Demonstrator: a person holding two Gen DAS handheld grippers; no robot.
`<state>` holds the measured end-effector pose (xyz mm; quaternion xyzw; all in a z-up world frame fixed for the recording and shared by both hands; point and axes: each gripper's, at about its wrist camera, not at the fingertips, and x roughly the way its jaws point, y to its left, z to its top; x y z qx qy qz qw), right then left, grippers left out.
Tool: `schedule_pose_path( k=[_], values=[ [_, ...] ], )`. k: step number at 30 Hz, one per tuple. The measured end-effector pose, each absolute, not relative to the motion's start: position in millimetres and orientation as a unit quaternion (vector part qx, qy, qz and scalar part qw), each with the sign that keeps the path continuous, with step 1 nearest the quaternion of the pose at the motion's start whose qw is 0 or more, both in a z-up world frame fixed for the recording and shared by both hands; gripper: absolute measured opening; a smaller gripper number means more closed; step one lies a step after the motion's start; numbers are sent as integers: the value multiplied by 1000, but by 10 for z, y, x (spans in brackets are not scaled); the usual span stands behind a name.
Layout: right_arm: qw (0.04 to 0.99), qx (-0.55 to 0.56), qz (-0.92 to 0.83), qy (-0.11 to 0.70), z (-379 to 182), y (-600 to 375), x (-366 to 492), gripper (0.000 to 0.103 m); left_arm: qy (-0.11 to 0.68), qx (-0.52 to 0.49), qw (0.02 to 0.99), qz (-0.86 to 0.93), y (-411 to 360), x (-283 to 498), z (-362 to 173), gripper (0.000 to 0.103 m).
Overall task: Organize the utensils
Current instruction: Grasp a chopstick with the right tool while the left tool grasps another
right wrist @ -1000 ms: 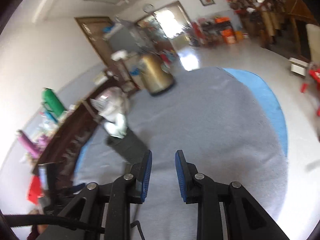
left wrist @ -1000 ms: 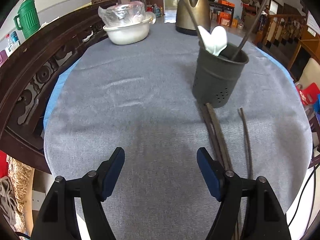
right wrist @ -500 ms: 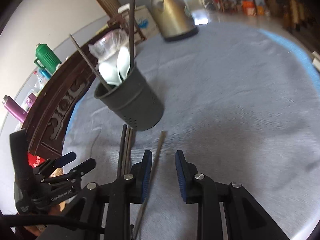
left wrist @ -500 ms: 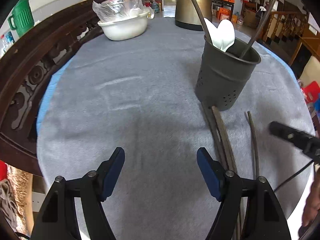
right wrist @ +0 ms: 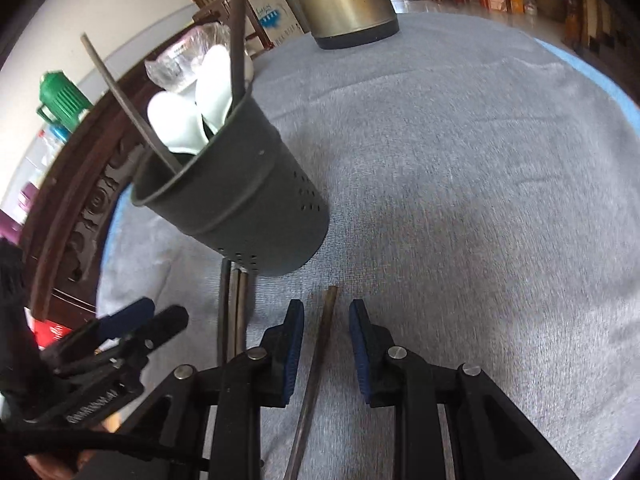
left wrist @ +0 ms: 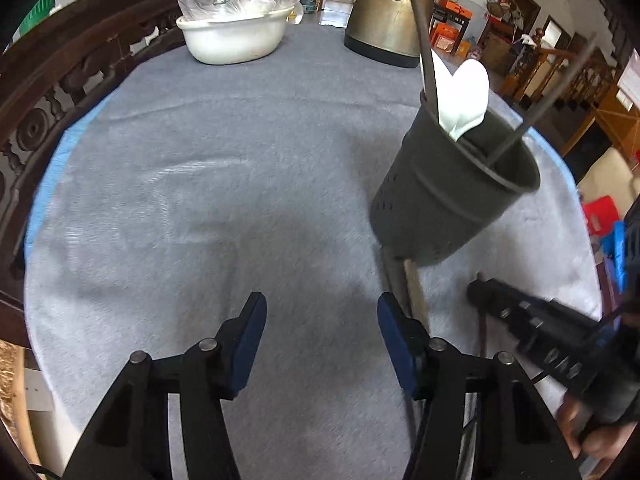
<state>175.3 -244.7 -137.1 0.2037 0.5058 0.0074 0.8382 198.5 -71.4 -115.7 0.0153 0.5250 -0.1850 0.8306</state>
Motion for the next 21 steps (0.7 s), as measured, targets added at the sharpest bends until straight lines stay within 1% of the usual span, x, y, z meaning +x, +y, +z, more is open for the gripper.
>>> schedule_pose_path(
  k=[1, 3, 4, 5, 6, 7, 8, 12, 14, 21],
  values=[
    [839, 199, 2, 506, -1385, -2428, 1765, 19, 525, 8, 830, -190, -721, 2021, -1157, 59],
    [843, 191, 0, 502, -1394, -2423, 1753, 11, 526, 4, 826, -201, -766, 2093, -1171, 59],
    [846, 192, 2, 498, -1395, -2438, 1731, 10, 528, 5, 824, -205, -796, 2121, -1185, 57],
    [847, 196, 5, 493, -1395, -2460, 1704, 10, 531, 7, 822, -207, -824, 2158, -1209, 48],
    [849, 202, 6, 488, -1395, -2480, 1674, 10, 535, 9, 818, -209, -843, 2186, -1233, 44],
    [851, 207, 7, 483, -1392, -2498, 1648, 10, 541, 10, 813, -213, -865, 2211, -1259, 38],
    [852, 214, 8, 477, -1385, -2525, 1607, 10, 546, 8, 808, -219, -895, 2213, -1283, 35],
    [856, 232, 13, 462, -1339, -2591, 1456, 9, 539, 24, 811, -226, -974, 2201, -1322, 34],
    [854, 241, 14, 461, -1345, -2617, 1414, 9, 541, 27, 809, -227, -1011, 2207, -1322, 30],
    [850, 253, 14, 461, -1387, -2667, 1306, 9, 538, 45, 811, -226, -1092, 2161, -1318, 30]
  ],
)
